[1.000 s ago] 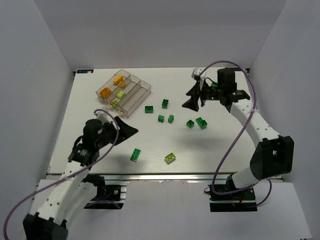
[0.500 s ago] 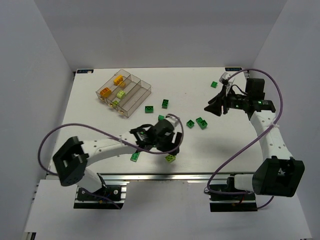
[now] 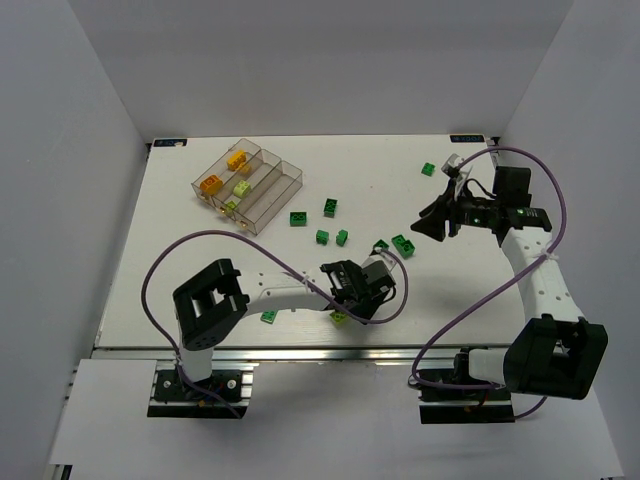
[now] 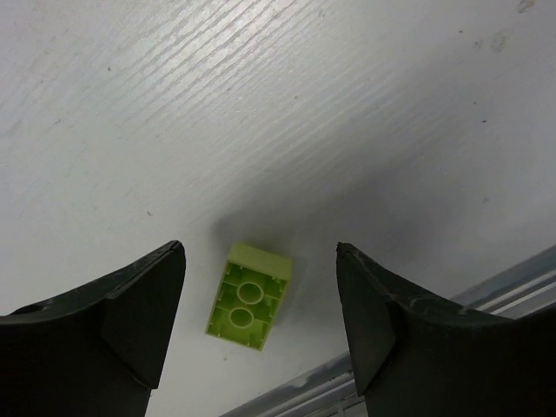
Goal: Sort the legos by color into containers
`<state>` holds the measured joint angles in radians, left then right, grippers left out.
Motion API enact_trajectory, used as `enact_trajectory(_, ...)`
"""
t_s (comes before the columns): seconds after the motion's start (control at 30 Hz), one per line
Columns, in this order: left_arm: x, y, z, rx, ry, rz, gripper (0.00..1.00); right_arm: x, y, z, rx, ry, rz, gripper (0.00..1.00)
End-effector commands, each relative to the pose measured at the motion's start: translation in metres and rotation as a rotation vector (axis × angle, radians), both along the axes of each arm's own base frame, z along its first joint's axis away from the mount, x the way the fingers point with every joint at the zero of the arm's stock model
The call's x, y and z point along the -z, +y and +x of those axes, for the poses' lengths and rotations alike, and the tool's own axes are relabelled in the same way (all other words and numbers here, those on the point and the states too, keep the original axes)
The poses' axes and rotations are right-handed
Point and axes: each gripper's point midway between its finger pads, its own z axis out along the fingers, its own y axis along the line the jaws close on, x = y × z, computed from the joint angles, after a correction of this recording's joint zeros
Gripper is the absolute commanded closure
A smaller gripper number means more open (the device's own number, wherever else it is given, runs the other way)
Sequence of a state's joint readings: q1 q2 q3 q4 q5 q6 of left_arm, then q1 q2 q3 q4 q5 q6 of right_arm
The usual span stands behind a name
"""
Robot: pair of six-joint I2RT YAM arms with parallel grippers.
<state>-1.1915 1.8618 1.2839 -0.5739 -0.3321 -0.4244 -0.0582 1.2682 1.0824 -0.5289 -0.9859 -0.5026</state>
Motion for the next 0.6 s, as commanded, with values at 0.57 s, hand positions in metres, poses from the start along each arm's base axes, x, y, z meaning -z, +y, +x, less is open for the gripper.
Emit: enact_trajectory(0.57,0.010,0.018,-0.012,0.025,0.028,0.050,0.26,-0.004,-0.002,-0.003,0.003,-0.016,0.020,0.42)
